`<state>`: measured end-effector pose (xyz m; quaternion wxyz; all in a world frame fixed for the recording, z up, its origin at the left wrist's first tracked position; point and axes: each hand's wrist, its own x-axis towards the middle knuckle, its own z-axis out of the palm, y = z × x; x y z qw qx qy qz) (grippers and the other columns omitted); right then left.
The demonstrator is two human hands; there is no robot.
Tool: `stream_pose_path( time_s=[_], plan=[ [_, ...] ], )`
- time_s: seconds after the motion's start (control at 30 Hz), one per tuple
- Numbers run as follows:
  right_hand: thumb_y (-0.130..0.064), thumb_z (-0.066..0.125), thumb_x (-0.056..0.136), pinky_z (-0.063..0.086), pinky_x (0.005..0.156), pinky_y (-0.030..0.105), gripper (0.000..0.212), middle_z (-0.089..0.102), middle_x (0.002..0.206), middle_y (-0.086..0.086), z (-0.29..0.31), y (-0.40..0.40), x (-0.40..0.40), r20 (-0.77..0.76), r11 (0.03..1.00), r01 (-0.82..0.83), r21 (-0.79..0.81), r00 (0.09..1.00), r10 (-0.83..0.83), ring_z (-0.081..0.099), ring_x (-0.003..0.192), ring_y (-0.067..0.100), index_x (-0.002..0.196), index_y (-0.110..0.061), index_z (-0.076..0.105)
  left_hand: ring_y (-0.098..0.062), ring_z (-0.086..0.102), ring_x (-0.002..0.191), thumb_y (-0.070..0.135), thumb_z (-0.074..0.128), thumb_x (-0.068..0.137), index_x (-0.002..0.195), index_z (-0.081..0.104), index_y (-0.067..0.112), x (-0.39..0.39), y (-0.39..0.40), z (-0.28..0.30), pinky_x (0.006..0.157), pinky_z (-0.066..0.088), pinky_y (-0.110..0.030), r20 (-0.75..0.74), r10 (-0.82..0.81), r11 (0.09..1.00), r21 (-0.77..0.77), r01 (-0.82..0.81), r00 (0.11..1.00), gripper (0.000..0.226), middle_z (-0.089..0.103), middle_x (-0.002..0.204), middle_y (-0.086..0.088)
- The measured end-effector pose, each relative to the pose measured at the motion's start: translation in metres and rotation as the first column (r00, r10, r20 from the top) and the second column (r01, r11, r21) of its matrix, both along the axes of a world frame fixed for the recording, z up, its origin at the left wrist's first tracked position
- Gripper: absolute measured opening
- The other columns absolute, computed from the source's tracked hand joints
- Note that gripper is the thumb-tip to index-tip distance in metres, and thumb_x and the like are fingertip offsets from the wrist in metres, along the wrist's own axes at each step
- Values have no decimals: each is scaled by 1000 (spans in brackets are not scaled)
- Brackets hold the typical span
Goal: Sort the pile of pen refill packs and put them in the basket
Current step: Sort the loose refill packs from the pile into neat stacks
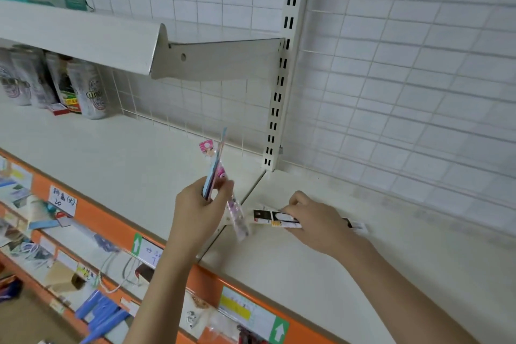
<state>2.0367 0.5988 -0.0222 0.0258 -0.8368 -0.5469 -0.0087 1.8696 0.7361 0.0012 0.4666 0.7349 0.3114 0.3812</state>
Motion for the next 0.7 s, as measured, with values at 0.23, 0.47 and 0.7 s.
stream_pose_path(
  time_s=[0.23, 0.47, 0.7],
  plan=[
    [-15, 45, 88, 30, 64, 28, 27, 55, 110, -4, 1, -47, 17, 156, 985, 170, 23, 973, -172, 57, 93, 21, 115, -18, 49, -16, 48, 56, 16, 64, 83, 72, 51, 12, 18, -16, 1, 53, 37, -26, -39, 52, 997, 57, -49, 998, 18, 51, 61, -1],
    [-34, 54, 91, 37, 60, 30, 20, 54, 69, -9, 25, -154, 28, -254, 618, 576, 535, 808, -532, 58, 68, 21, 105, -25, 42, -23, 38, 53, 12, 45, 93, 77, 38, 12, 73, -74, 5, 50, 31, -33, 29, -239, 969, 64, 237, 970, 18, 41, 61, -10],
    [-60, 38, 78, 39, 60, 32, 52, 56, 58, -11, 31, -251, 13, -360, 222, 640, 736, 647, -672, 56, 70, 24, 71, -13, 56, -9, 38, 51, 12, 42, 95, 88, 35, 34, 129, -175, 18, 49, 35, -26, 141, -570, 821, 128, 556, 809, 25, 42, 67, -1]
  ],
)
